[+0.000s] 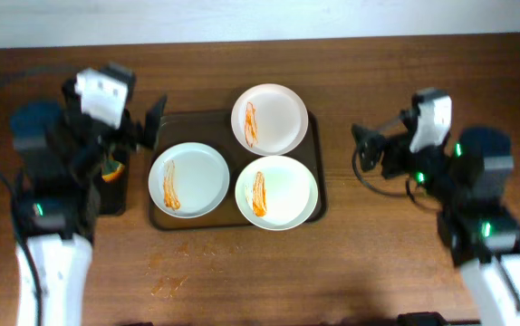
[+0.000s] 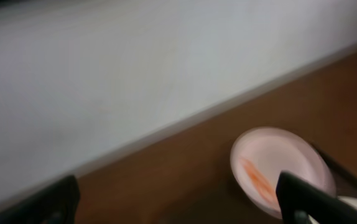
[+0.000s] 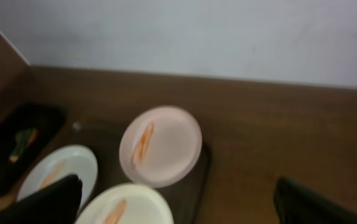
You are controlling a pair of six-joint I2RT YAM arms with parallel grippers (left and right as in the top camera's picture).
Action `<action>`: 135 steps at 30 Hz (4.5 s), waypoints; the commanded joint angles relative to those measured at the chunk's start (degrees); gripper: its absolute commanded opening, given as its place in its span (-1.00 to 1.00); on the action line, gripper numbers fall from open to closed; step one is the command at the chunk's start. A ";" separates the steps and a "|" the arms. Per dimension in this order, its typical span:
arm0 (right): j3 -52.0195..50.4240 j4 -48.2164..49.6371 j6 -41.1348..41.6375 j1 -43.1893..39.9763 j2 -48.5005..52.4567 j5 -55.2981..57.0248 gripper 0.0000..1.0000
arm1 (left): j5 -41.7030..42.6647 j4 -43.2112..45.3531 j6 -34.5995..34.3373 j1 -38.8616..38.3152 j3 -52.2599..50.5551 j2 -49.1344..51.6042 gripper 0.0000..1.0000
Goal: Clean dirty plates on tray and stack at the side
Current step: 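Reach the left gripper to the sponge and the right gripper to the middle plate, then grasp the green-yellow sponge with the left gripper and lift it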
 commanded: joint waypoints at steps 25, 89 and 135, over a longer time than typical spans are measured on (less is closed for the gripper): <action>55.80 -28.50 17.11 33.22 62.62 10.34 0.40 | -37.27 -44.85 -35.87 -0.04 38.99 38.77 0.98; 55.80 -25.90 31.63 35.87 78.79 11.43 -0.91 | -30.80 -45.31 -44.06 6.93 28.00 57.83 0.30; 55.80 -25.77 31.45 35.87 78.79 11.85 -0.90 | -31.21 -41.59 -43.04 6.97 27.61 57.81 0.89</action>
